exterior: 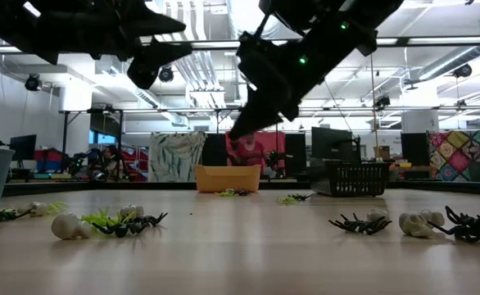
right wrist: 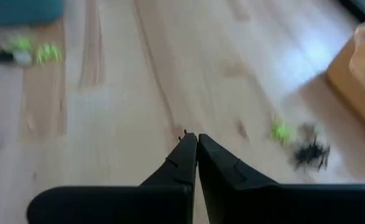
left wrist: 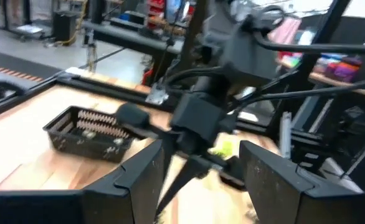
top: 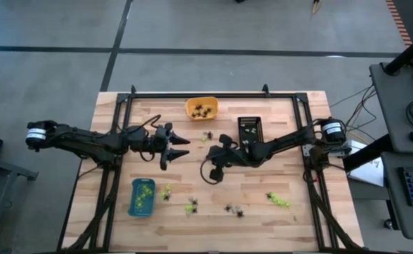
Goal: Sort Halloween decoration
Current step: Put the black spider toy into the yellow bin
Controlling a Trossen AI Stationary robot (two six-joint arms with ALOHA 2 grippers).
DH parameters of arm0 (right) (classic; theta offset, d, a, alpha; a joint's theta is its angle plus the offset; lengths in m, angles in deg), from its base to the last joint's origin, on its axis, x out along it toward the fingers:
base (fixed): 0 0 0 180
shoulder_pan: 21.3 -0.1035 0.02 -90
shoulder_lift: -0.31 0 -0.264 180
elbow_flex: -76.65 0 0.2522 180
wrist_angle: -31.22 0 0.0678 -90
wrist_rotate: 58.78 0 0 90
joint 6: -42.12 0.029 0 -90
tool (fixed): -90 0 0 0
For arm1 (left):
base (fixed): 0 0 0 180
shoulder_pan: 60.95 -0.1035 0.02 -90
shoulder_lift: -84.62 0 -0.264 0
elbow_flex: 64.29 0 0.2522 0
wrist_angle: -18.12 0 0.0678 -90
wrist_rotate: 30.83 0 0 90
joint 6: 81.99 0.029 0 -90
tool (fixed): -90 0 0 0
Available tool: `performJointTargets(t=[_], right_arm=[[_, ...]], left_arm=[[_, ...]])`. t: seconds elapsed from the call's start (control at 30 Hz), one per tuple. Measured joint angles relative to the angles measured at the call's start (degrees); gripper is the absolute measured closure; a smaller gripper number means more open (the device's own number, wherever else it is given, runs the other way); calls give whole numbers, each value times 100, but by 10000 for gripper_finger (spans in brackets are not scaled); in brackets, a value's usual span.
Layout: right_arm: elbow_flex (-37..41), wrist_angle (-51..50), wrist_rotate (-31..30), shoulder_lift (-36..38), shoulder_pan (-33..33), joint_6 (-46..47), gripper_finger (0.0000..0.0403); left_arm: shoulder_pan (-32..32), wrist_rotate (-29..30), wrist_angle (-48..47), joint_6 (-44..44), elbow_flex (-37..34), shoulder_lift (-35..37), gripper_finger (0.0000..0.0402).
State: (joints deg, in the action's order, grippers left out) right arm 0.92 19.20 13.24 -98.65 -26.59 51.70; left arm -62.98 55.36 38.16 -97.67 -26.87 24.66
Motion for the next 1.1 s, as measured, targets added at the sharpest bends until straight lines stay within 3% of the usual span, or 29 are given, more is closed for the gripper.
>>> performJointTargets(t=[0.17, 0.37, 0.63, 0.87, 1.1], right_arm=[[-103, 404, -4, 0, 482, -235, 394], [-450, 419, -3, -50, 1503, -209, 394], [-884, 407, 82, -424, 2754, 280, 394], [-1081, 298, 549, -614, 2998, 398, 382], [-1208, 165, 557, -591, 2998, 390, 317]], left_arm=[[-2, -23, -39, 103, 2, 338, 209], [-2, -24, -68, 304, 4, 755, 209], [-4, -24, -83, 328, -5, 734, 209], [-4, -24, -85, 438, -11, 509, 209], [-4, 13, -81, 477, -14, 373, 209]])
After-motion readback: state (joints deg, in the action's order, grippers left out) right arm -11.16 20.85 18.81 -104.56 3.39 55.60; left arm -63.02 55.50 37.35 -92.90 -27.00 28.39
